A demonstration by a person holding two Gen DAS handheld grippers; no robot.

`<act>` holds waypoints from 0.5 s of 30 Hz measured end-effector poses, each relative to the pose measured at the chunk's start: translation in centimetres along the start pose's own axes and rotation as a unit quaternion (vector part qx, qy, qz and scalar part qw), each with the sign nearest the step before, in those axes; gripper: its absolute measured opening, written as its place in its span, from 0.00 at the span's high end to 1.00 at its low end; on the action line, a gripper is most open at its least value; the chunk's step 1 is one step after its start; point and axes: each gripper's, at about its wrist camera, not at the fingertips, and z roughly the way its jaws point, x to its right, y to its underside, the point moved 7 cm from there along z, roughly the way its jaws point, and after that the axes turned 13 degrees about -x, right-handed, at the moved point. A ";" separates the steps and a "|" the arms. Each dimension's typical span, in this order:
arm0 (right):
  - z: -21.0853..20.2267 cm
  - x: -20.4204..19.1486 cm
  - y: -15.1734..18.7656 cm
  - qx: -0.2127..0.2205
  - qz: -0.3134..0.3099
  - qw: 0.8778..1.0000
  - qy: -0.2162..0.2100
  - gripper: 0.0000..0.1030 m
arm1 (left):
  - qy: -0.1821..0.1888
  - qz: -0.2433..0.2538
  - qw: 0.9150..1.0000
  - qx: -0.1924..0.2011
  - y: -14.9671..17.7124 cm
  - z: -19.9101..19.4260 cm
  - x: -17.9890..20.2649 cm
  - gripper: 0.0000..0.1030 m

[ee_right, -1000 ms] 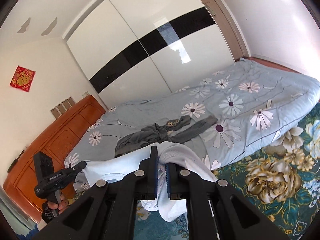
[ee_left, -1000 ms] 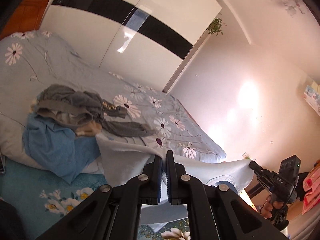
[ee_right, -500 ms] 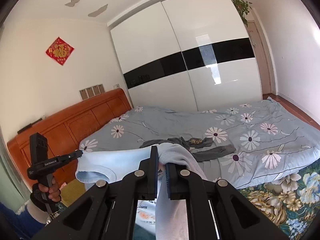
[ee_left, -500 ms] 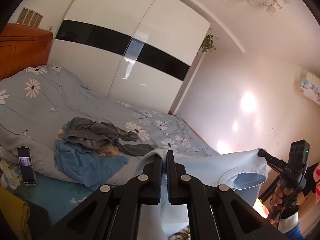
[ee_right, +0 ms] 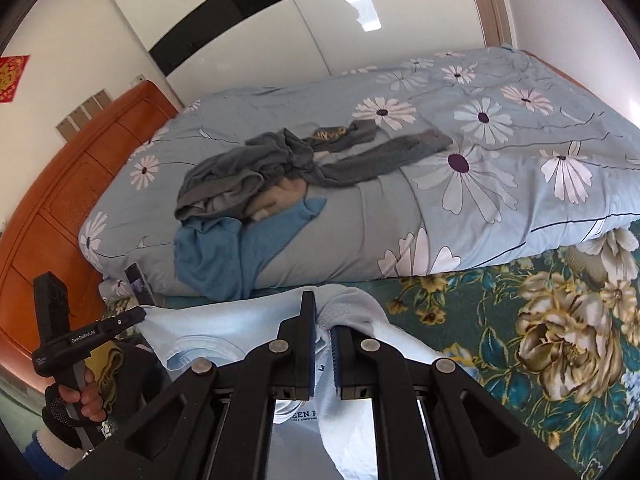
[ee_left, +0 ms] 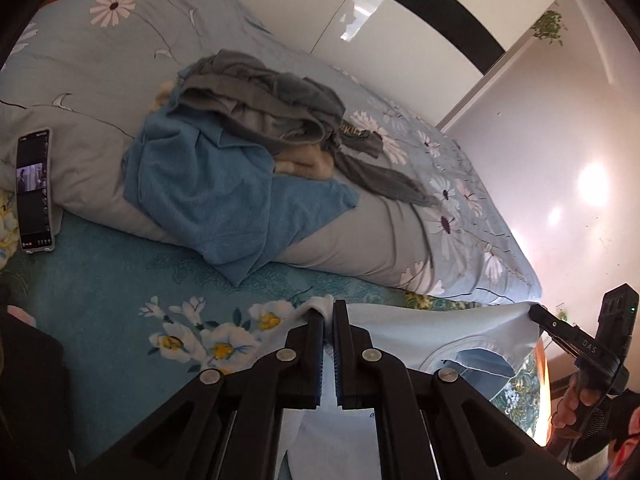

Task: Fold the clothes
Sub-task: 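Lift the shirt with both grippers and shake it out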

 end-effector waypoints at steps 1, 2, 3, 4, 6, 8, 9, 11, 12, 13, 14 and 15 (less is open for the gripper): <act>1.2 0.5 -0.5 -0.007 0.005 1.000 0.001 0.94 | -0.002 -0.004 1.000 -0.006 -0.6 1.1 -0.4 0.96; 2.3 0.9 -1.1 -0.013 0.010 1.000 0.002 0.94 | -0.005 -0.008 1.000 -0.012 -1.2 2.2 -0.8 0.96; 3.4 1.5 -1.8 -0.019 0.015 1.000 0.003 0.94 | -0.007 -0.011 1.000 -0.018 -1.9 3.3 -1.1 0.96; 4.5 2.1 -2.5 -0.027 0.021 0.999 0.004 0.94 | -0.009 -0.015 1.000 -0.025 -2.6 4.5 -1.5 0.96; 6.8 3.4 -3.8 -0.041 0.031 0.999 0.008 0.94 | -0.014 -0.022 0.999 -0.038 -4.1 6.7 -2.2 0.96; 9.0 4.5 -4.9 -0.053 0.041 0.998 0.015 0.94 | -0.017 -0.027 0.998 -0.051 -5.4 8.8 -2.7 0.96; 10.1 5.1 -5.4 -0.059 0.045 0.997 0.019 0.94 | -0.019 -0.026 0.998 -0.056 -6.1 9.9 -2.9 0.96; 12.2 6.4 -6.4 -0.069 0.056 0.996 0.027 0.94 | -0.025 -0.023 0.997 -0.065 -7.2 11.9 -3.0 0.96; 13.1 7.1 -6.7 -0.073 0.062 0.995 0.030 0.94 | -0.027 -0.022 0.997 -0.069 -7.6 12.8 -3.1 0.96; 13.9 7.8 -7.0 -0.078 0.069 0.994 0.032 0.94 | -0.029 -0.021 0.997 -0.073 -8.0 13.7 -3.1 0.96; 14.7 8.4 -7.2 -0.082 0.076 0.993 0.035 0.94 | -0.031 -0.018 0.996 -0.076 -8.3 14.6 -3.1 0.96; 15.5 9.1 -7.3 -0.085 0.083 0.992 0.037 0.94 | -0.033 -0.017 0.996 -0.079 -8.6 15.4 -3.2 0.95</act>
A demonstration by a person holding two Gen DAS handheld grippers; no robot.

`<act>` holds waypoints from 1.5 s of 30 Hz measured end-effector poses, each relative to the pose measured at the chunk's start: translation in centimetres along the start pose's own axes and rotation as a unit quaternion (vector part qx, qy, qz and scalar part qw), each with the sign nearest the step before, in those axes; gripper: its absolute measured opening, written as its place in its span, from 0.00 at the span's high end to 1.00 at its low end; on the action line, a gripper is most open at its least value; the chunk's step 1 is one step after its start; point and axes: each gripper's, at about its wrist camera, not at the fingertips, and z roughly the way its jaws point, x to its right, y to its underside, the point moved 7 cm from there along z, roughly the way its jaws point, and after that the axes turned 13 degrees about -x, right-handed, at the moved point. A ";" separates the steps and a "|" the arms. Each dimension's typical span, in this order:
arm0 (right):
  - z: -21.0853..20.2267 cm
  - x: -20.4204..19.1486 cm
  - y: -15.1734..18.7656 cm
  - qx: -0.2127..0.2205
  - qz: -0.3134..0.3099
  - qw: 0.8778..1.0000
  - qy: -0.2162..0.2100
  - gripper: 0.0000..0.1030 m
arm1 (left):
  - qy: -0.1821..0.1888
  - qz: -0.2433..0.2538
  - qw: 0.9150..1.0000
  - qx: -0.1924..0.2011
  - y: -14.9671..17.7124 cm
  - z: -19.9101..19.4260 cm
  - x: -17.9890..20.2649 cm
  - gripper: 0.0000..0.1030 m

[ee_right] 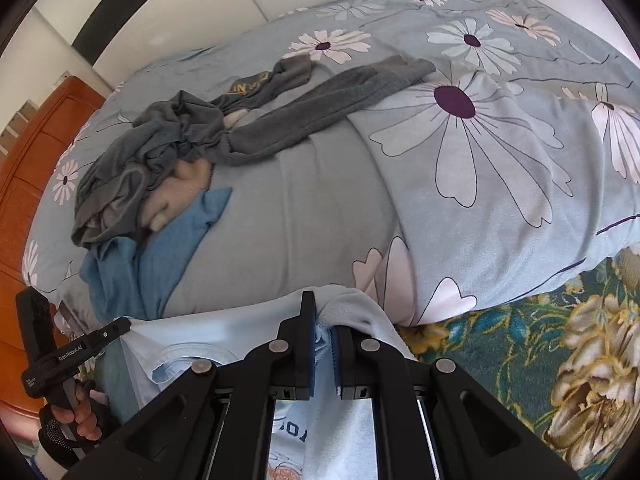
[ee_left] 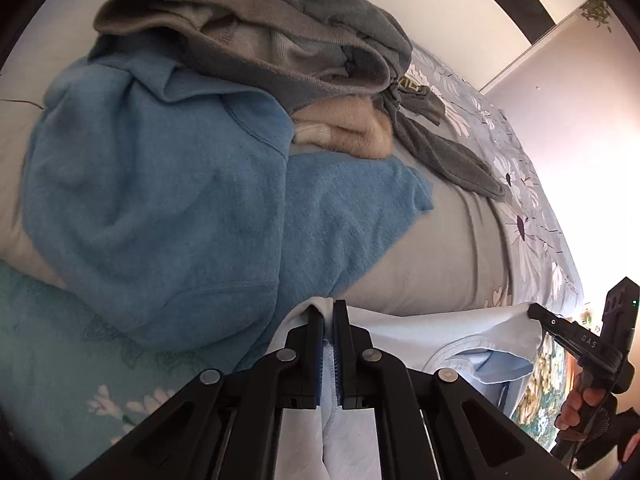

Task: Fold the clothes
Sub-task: 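Lift the shirt with both grippers and shake it out, then lay the shirt flat on the blanket and open both grippers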

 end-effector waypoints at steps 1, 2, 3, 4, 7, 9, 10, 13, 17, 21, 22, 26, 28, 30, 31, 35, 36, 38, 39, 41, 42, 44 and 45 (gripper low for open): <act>0.8 0.5 -0.3 -0.005 0.007 1.000 0.001 0.94 | -0.002 0.001 1.000 -0.004 -0.4 0.7 0.0 0.95; 1.5 1.0 -0.6 -0.010 0.013 1.000 0.002 0.94 | -0.004 0.000 1.000 -0.009 -0.7 1.5 -0.1 0.95; 2.2 1.4 -0.8 -0.015 0.019 1.000 0.004 0.94 | -0.003 -0.001 1.000 -0.012 -1.2 2.1 -0.2 0.95; 2.8 1.7 -0.9 -0.019 0.023 1.000 0.006 0.94 | -0.003 -0.001 1.000 -0.015 -1.4 2.5 -0.2 0.95; 4.3 2.4 -1.2 -0.029 0.030 0.999 0.011 0.94 | 0.000 -0.002 1.000 -0.021 -2.1 3.5 -0.3 0.94; 4.7 2.5 -1.4 -0.030 0.031 0.999 0.013 0.93 | 0.007 -0.001 1.000 -0.023 -2.2 3.6 -0.4 0.92; 4.8 2.4 -1.4 -0.031 0.028 0.999 0.017 0.93 | 0.011 -0.001 1.000 -0.024 -2.1 3.6 -0.5 0.92; 4.6 2.2 -1.4 -0.036 0.014 0.999 0.030 0.93 | 0.031 -0.007 0.999 -0.027 -1.6 2.7 -0.6 0.90; 3.3 1.3 -0.5 -0.037 -0.012 0.999 0.035 0.85 | 0.044 -0.013 0.999 -0.028 -0.2 0.5 -0.6 0.66; 0.4 0.0 1.6 -0.021 -0.044 0.998 0.033 0.73 | 0.034 -0.005 0.999 -0.010 2.8 -2.7 -0.7 0.54; -0.4 -0.2 2.4 -0.016 -0.050 0.998 0.033 0.70 | 0.026 -0.006 1.000 -0.004 3.9 -3.4 -0.9 0.53; -3.1 0.9 6.8 -0.015 -0.053 0.998 0.043 0.62 | 0.013 -0.031 0.999 0.007 8.4 -5.4 -2.2 0.49; -4.0 1.4 9.7 -0.027 -0.054 0.997 0.055 0.62 | 0.014 -0.048 0.999 0.008 10.8 -6.1 -2.9 0.49; -4.1 1.1 13.1 -0.041 -0.058 0.996 0.050 0.62 | 0.005 -0.057 0.998 0.011 13.1 -6.9 -3.3 0.48; -4.0 1.0 14.8 -0.049 -0.060 0.996 0.049 0.62 | -0.001 -0.062 0.998 0.011 14.0 -7.2 -3.4 0.48; -2.9 -0.1 20.7 -0.073 -0.084 0.993 0.050 0.62 | 0.017 -0.072 0.997 0.006 17.1 -7.9 -2.6 0.47; -2.4 -0.6 21.5 -0.078 -0.091 0.991 0.053 0.62 | 0.018 -0.071 0.997 0.006 17.7 -8.2 -2.2 0.47; -1.3 -1.4 22.4 -0.085 -0.092 0.991 0.053 0.62 | 0.026 -0.069 0.997 0.008 18.6 -8.8 -1.4 0.47; -1.0 -1.9 22.6 -0.084 -0.095 0.991 0.050 0.62 | 0.026 -0.066 0.997 0.009 18.8 -9.1 -1.1 0.47; -0.4 -2.9 22.8 -0.082 -0.109 0.989 0.050 0.62 | 0.022 -0.058 0.998 0.011 19.2 -9.6 -0.5 0.47; 0.0 -3.4 22.8 -0.086 -0.119 0.988 0.057 0.62 | 0.018 -0.054 0.998 0.012 19.3 -9.9 -0.2 0.46; 1.1 -3.7 23.1 -0.101 -0.136 0.982 0.081 0.62 | 0.016 -0.054 0.998 0.012 19.5 -10.2 0.0 0.45; 1.7 -3.8 23.2 -0.108 -0.144 0.979 0.094 0.62 | 0.018 -0.057 0.998 0.012 19.6 -10.2 0.0 0.45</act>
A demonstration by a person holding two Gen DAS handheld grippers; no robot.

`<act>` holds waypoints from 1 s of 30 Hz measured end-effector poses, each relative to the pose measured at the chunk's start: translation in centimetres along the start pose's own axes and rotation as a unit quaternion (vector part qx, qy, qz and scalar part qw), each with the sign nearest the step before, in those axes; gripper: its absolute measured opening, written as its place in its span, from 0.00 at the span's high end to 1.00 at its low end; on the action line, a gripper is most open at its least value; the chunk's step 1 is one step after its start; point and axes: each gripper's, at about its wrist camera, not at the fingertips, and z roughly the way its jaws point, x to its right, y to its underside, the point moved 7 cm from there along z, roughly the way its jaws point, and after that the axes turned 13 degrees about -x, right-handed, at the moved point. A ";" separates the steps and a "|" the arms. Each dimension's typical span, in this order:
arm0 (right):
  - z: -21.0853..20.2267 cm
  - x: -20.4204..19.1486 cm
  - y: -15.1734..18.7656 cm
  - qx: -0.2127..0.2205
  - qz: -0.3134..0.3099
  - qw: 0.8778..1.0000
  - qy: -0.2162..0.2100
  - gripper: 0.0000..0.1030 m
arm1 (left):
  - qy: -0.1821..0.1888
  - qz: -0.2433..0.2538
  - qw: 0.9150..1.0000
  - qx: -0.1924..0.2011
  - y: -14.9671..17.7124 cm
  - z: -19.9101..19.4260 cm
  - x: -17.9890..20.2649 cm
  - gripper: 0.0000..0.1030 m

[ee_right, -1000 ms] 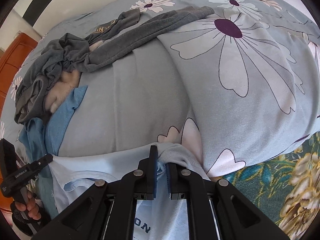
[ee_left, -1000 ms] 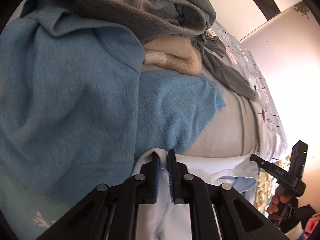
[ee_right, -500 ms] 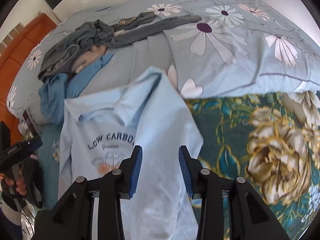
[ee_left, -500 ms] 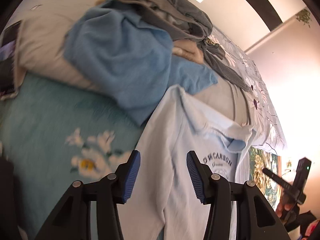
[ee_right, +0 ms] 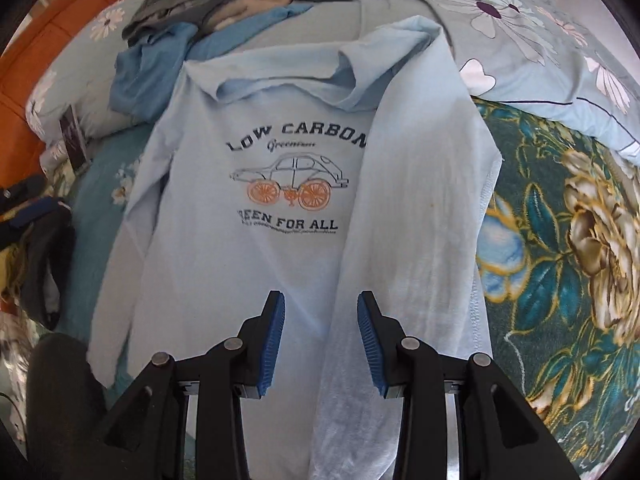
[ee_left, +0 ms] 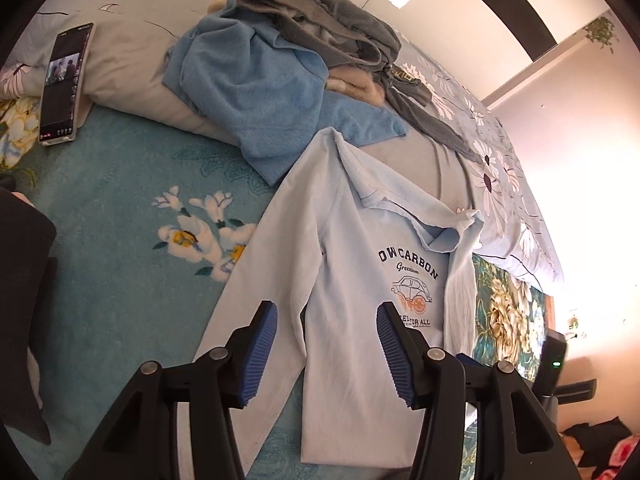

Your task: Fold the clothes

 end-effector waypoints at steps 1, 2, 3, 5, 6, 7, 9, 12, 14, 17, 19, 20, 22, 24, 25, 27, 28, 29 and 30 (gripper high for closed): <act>0.5 -0.2 0.0 -0.008 -0.007 1.000 0.011 0.62 | 0.001 -0.001 1.000 -0.001 0.1 0.0 0.0 0.45; 1.0 -0.1 0.1 -0.015 -0.008 1.000 0.016 0.62 | -0.001 -0.001 1.000 -0.002 0.2 0.0 0.0 0.45; 1.4 0.0 0.2 -0.022 -0.010 0.999 0.026 0.62 | -0.004 0.002 1.000 -0.002 0.3 0.0 0.0 0.45; 2.1 0.2 0.4 -0.029 -0.015 0.998 0.045 0.62 | -0.011 0.004 1.000 -0.004 0.4 0.1 -0.1 0.44; 2.3 0.3 0.6 -0.032 -0.017 0.998 0.050 0.62 | -0.011 0.002 1.000 -0.005 0.4 0.1 -0.2 0.44; 2.5 0.4 0.7 -0.034 -0.017 0.998 0.053 0.62 | -0.011 0.000 1.000 -0.006 0.4 0.2 -0.3 0.44; 2.3 0.9 0.8 -0.030 -0.009 0.998 0.046 0.66 | -0.010 -0.002 1.000 -0.007 0.4 0.3 -0.5 0.44; 1.9 1.7 0.9 -0.024 0.002 0.999 0.034 0.92 | -0.010 -0.002 1.000 -0.010 0.3 0.6 -0.6 0.44; 1.3 2.5 1.0 -0.019 0.013 1.000 0.019 0.97 | -0.009 -0.002 1.000 -0.012 0.1 0.8 -0.7 0.44; -1.1 4.4 0.7 0.003 0.032 0.999 -0.016 0.99 | -0.010 -0.005 1.000 -0.017 -0.1 1.4 -1.3 0.44; -2.8 6.5 0.6 0.015 0.046 0.999 -0.021 0.99 | -0.013 -0.013 1.000 -0.022 -0.2 2.0 -1.9 0.44; -3.6 7.5 0.7 0.021 0.049 0.998 -0.019 0.99 | -0.013 -0.019 0.999 -0.024 -0.2 2.4 -2.3 0.44; -5.0 8.3 0.6 0.036 0.035 0.999 -0.007 0.99 | -0.013 -0.030 0.999 -0.030 -0.2 3.1 -3.0 0.44; -5.6 7.4 0.2 0.040 0.024 0.999 -0.012 0.99 | -0.013 -0.038 0.999 -0.035 -0.1 3.6 -3.3 0.44; -5.2 6.7 0.2 0.033 0.012 0.999 -0.016 0.99 | -0.013 -0.039 0.998 -0.037 -0.1 3.8 -3.4 0.44; -3.7 4.7 0.4 0.017 -0.018 1.000 -0.003 0.99 | -0.018 -0.039 0.998 -0.043 0.0 4.1 -3.5 0.44; -2.9 3.9 0.6 0.009 -0.032 0.999 0.005 0.96 | -0.018 -0.040 0.998 -0.046 0.1 4.2 -3.5 0.44; -1.8 3.3 0.8 -0.004 -0.039 0.999 0.007 0.92 | -0.017 -0.038 0.998 -0.047 0.2 4.2 -3.5 0.44; -0.8 2.8 1.1 -0.015 -0.045 0.999 0.008 0.88 | -0.017 -0.037 0.998 -0.048 0.2 4.2 -3.5 0.44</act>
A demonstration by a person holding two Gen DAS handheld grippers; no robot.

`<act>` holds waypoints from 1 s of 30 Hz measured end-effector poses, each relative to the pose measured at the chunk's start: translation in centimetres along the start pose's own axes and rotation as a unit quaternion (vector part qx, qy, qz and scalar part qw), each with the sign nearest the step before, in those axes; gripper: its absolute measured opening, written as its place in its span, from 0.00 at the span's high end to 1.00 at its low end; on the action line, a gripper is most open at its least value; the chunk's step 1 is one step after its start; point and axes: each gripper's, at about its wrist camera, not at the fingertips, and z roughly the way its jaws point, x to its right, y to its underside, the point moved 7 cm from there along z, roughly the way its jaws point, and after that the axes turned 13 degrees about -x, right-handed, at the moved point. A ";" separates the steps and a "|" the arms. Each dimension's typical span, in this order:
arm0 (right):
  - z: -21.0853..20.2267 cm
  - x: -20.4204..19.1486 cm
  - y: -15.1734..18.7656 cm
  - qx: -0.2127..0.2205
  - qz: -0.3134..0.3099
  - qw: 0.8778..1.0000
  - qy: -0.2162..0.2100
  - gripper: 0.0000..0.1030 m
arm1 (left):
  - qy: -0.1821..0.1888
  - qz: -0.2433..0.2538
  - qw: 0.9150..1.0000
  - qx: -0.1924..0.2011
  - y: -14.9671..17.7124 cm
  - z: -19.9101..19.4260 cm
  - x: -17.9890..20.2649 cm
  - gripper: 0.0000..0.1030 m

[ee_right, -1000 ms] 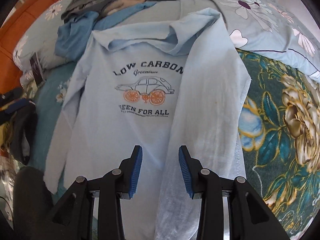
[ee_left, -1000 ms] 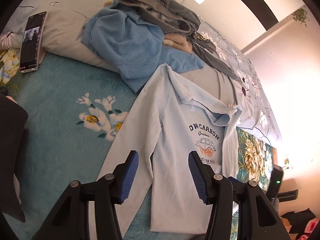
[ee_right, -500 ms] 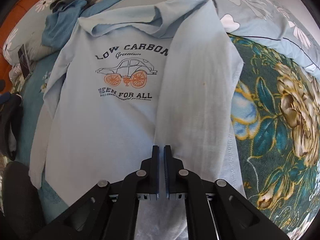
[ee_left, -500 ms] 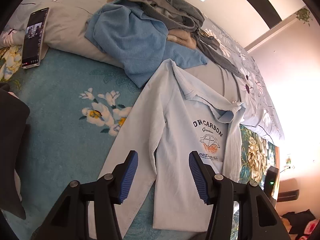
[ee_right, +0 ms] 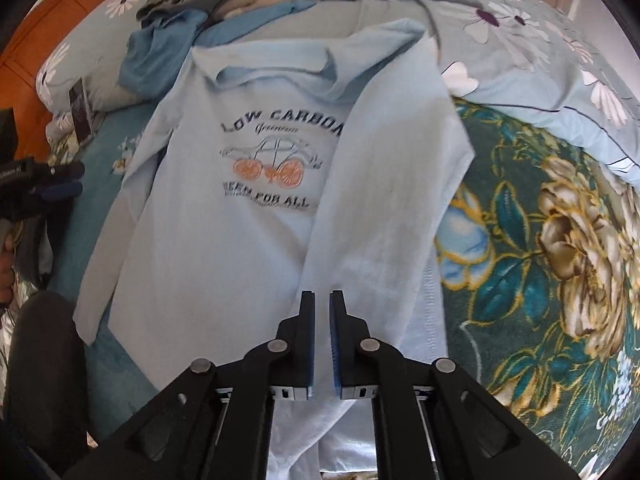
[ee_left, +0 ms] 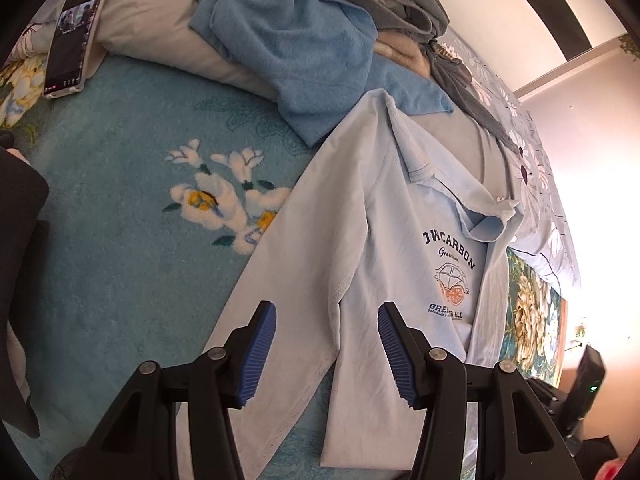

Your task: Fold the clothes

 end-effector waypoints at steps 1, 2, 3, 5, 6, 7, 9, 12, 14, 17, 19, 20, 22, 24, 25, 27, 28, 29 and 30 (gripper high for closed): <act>0.6 -0.5 0.1 -0.006 -0.005 1.000 0.002 0.78 | 0.001 0.001 1.000 -0.001 0.1 0.0 0.0 0.44; 1.2 -0.9 0.2 -0.012 -0.010 1.000 0.003 0.66 | 0.000 0.002 1.000 -0.001 0.1 0.0 0.0 0.44; 1.8 -1.3 0.2 -0.017 -0.015 1.000 0.006 0.61 | -0.001 0.004 1.000 -0.001 0.1 -0.1 -0.1 0.44; 2.6 -1.7 0.5 -0.025 -0.020 0.999 0.019 0.58 | 0.002 0.000 1.000 -0.001 0.0 -0.1 -0.3 0.44; 3.0 -1.8 0.6 -0.030 -0.022 0.999 0.027 0.58 | 0.004 -0.002 1.000 -0.002 0.0 0.0 -0.4 0.44; 3.3 -1.9 0.6 -0.036 -0.026 0.998 0.038 0.58 | 0.005 -0.005 1.000 -0.003 0.0 0.2 -0.5 0.44; 3.8 -2.3 0.8 -0.043 -0.038 0.996 0.063 0.58 | 0.008 -0.006 1.000 -0.007 0.0 0.5 -0.5 0.44; 4.3 -3.0 1.1 -0.049 -0.060 0.992 0.103 0.58 | 0.009 -0.006 1.000 -0.009 0.1 0.8 -0.6 0.43; 4.6 -3.4 1.3 -0.051 -0.069 0.989 0.124 0.58 | 0.012 -0.008 1.000 -0.012 0.1 1.0 -0.7 0.43; 4.4 -3.0 1.4 -0.047 -0.057 0.989 0.132 0.83 | 0.011 -0.005 1.000 -0.013 0.0 1.1 -0.7 0.43; 3.8 -2.3 1.5 -0.040 -0.037 0.992 0.110 0.95 | 0.012 -0.005 1.000 -0.014 -0.1 1.2 -0.9 0.43; 3.3 -1.8 1.5 -0.035 -0.024 0.995 0.092 0.97 | 0.012 -0.006 1.000 -0.014 -0.1 1.2 -0.9 0.43; 2.2 -0.6 1.5 -0.023 0.003 0.998 0.060 0.98 | 0.010 -0.006 1.000 -0.013 -0.2 1.3 -1.1 0.43; 0.7 1.2 1.7 -0.008 0.032 0.999 0.041 0.98 | 0.008 -0.008 1.000 -0.014 -0.3 1.4 -1.4 0.43; -0.2 2.4 1.8 0.003 0.046 0.998 0.040 0.98 | 0.008 -0.009 1.000 -0.014 -0.3 1.5 -1.5 0.43; -2.0 5.4 1.8 0.024 0.074 0.996 0.049 0.98 | 0.006 -0.010 1.000 -0.015 -0.3 1.6 -1.8 0.43; -2.9 7.0 1.7 0.036 0.090 0.994 0.060 0.98 | 0.005 -0.010 1.000 -0.015 -0.4 1.6 -1.9 0.43; -4.1 9.2 1.3 0.047 0.108 0.990 0.072 0.98 | 0.003 -0.009 1.000 -0.015 -0.4 1.7 -2.0 0.43; -5.2 11.3 0.9 0.058 0.127 0.987 0.084 0.98 | 0.001 -0.009 1.000 -0.016 -0.4 1.8 -2.1 0.43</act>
